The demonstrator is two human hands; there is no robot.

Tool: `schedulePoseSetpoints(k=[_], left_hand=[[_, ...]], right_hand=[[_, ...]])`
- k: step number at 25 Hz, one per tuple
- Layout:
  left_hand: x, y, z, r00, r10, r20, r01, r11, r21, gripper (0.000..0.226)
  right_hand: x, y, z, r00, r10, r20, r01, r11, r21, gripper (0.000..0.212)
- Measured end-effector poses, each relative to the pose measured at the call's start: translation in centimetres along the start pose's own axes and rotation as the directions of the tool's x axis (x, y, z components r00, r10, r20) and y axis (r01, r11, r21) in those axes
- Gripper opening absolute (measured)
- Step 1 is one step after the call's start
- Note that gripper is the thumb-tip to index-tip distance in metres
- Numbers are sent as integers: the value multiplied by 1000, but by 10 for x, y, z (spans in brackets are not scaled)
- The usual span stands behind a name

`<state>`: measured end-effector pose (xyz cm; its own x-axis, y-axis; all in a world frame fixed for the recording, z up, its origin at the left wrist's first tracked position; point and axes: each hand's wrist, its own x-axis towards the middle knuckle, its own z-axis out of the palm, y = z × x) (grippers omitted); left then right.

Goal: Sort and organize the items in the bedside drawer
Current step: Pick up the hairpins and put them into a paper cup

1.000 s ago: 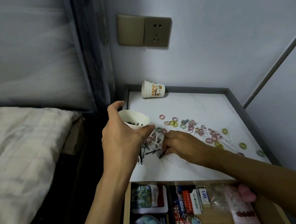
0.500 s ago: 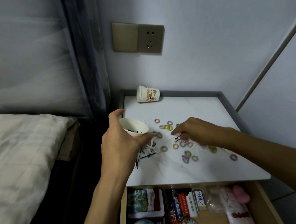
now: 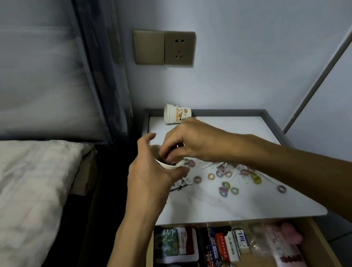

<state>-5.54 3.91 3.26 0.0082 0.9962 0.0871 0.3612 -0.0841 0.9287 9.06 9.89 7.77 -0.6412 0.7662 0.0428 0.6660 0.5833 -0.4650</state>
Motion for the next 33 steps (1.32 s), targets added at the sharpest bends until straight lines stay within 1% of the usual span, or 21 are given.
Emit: schedulePoseSetpoints(k=[1,2,3,4,5,6,8,10,12,14,17,20,23,24,25,27,28,29,31,32,33], left_hand=[[0,-1,-2,1000,-2,-14,2,1000,4,93],[1,-2,-5,999,-8,-40,9,1000,13,93],[2,-4,-9,997,-14,-71,15,1000,17,93],[2,-5,-12,995,-19,-100,20,1000,13,93],[3,-6,-15,992,-22,-125,22,1000,3,93],[4,-7,-17,989,-23,-148,22,1000,-9,93],[4,-9,-21,984,-19,-180,13,999,-34,94],[4,-9,-20,983,-17,-184,10,999,-41,94],[3,-10,-19,985,-18,-174,11,999,-41,93],[3,-9,-19,986,-28,-164,20,998,-52,93],[4,-9,-20,986,-33,-163,23,998,-61,93],[4,-9,-20,986,-37,-163,29,998,-50,92],[3,-9,-21,986,-35,-161,29,999,-38,92],[3,-8,-21,986,-37,-162,31,999,-39,93],[3,-8,-21,986,-39,-163,33,999,-40,93],[4,-8,-21,985,-39,-167,33,999,-40,93],[4,-8,-20,985,-37,-168,31,999,-38,93],[4,-8,-20,985,-34,-170,28,999,-35,93],[4,-8,-20,985,-33,-171,29,999,-28,93],[4,-8,-20,985,-34,-170,30,999,-28,93],[4,-8,-20,985,-36,-168,31,999,-29,93]], right_hand=[[1,2,2,999,1,-52,1,999,51,16],[0,8,3,991,42,-128,-26,992,123,14],[-2,16,7,974,115,-193,-77,978,195,12],[-6,25,14,955,204,-217,-155,962,225,12],[-12,36,25,939,280,-199,-243,951,190,14],[-17,45,39,932,330,-150,-316,942,111,19],[-24,56,73,928,370,-52,-372,927,-41,34],[-25,61,94,918,393,-50,-396,912,-108,40],[-19,64,99,892,441,-101,-450,887,-99,31],[-13,67,99,858,500,-116,-510,855,-90,21],[-7,71,91,824,555,-112,-564,823,-68,20],[-10,82,67,800,595,-84,-594,804,37,17],[-19,95,51,805,588,-80,-588,808,31,27],[-22,97,50,806,581,-115,-584,812,1,33],[-25,97,51,806,567,-169,-583,809,-68,38],[-29,92,59,832,473,-291,-540,809,-231,38],[-32,88,64,863,395,-314,-478,839,-260,32],[-35,83,70,903,320,-285,-392,886,-246,25],[-40,73,82,973,188,-132,-216,944,-249,20],[-41,71,88,989,138,-59,-149,947,-283,21],[-39,72,93,993,112,-22,-114,946,-305,23]])
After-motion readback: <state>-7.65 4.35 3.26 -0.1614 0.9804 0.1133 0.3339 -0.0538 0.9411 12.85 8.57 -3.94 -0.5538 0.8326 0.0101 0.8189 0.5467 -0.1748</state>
